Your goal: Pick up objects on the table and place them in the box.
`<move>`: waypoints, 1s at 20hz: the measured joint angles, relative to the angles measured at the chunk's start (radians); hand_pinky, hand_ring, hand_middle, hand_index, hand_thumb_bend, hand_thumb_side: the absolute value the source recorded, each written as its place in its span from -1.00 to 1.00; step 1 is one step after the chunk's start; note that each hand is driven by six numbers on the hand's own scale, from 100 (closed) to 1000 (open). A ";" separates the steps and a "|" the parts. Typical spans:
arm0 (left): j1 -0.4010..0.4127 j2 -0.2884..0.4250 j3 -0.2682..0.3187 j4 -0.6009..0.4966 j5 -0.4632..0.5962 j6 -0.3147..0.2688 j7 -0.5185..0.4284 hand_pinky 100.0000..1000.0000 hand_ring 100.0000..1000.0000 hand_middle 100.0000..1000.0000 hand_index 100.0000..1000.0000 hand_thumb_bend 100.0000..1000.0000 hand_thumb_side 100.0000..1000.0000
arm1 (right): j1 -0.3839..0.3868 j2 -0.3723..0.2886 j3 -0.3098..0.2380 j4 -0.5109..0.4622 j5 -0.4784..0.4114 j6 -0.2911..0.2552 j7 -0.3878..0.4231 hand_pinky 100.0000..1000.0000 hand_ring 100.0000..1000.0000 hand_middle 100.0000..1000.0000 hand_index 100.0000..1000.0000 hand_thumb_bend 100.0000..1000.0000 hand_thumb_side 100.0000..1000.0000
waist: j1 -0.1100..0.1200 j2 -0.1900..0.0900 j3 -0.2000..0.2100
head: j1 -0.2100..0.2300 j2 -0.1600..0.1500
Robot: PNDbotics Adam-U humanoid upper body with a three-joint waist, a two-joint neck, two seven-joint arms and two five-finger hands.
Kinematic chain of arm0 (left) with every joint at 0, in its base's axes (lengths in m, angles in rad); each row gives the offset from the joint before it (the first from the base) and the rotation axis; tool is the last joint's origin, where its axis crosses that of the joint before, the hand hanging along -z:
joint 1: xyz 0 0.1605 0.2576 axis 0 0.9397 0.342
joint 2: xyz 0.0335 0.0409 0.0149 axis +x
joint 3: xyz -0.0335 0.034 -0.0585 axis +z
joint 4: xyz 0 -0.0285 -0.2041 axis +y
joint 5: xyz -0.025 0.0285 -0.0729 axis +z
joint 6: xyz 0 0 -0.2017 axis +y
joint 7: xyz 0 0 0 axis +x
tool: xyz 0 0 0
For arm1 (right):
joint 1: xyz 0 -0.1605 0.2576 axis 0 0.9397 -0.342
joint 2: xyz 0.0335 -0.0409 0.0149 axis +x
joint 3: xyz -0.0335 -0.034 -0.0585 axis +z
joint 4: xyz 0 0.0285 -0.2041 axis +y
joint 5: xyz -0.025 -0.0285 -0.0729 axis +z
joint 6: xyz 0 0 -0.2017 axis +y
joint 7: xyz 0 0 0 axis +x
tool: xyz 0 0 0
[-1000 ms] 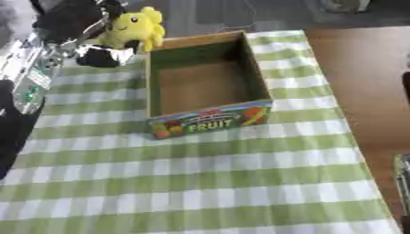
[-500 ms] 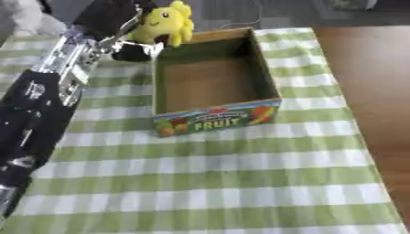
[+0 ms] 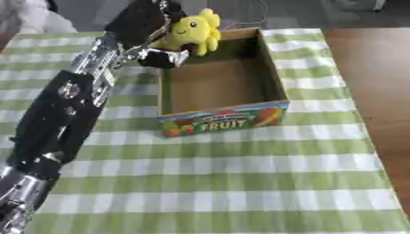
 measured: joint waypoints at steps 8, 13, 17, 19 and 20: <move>0.000 -0.011 -0.042 0.053 -0.098 -0.115 0.087 0.40 0.42 0.02 0.59 -1.00 0.18 | -0.002 0.003 0.000 0.000 -0.003 0.001 0.002 0.56 0.73 0.00 0.62 -1.00 0.00 | 0.000 0.001 -0.004 | 0.001 -0.005; 0.001 -0.019 -0.037 0.101 -0.165 -0.188 0.079 0.42 0.44 0.10 0.76 -1.00 0.29 | -0.003 0.003 0.001 0.000 -0.006 0.001 0.002 0.56 0.73 0.00 0.62 -1.00 0.00 | -0.001 0.001 -0.007 | 0.000 -0.006; 0.002 -0.019 -0.007 0.120 -0.200 -0.235 0.069 0.48 0.51 0.19 0.89 -0.79 0.52 | -0.003 0.004 0.000 0.000 -0.006 0.001 0.002 0.57 0.73 0.00 0.62 -1.00 0.00 | -0.001 0.001 -0.004 | -0.004 -0.006; 0.002 -0.019 0.003 0.123 -0.219 -0.239 0.068 0.50 0.55 0.25 0.92 -0.72 0.54 | -0.003 0.006 0.000 0.000 -0.006 0.001 0.002 0.57 0.73 0.00 0.62 -1.00 0.00 | -0.001 0.001 -0.003 | -0.005 -0.006; 0.002 -0.019 0.004 0.123 -0.229 -0.239 0.068 0.51 0.57 0.29 0.94 -0.68 0.55 | -0.003 0.007 0.001 0.000 -0.006 0.001 0.002 0.57 0.73 0.00 0.62 -1.00 0.00 | -0.001 0.001 -0.004 | -0.005 -0.006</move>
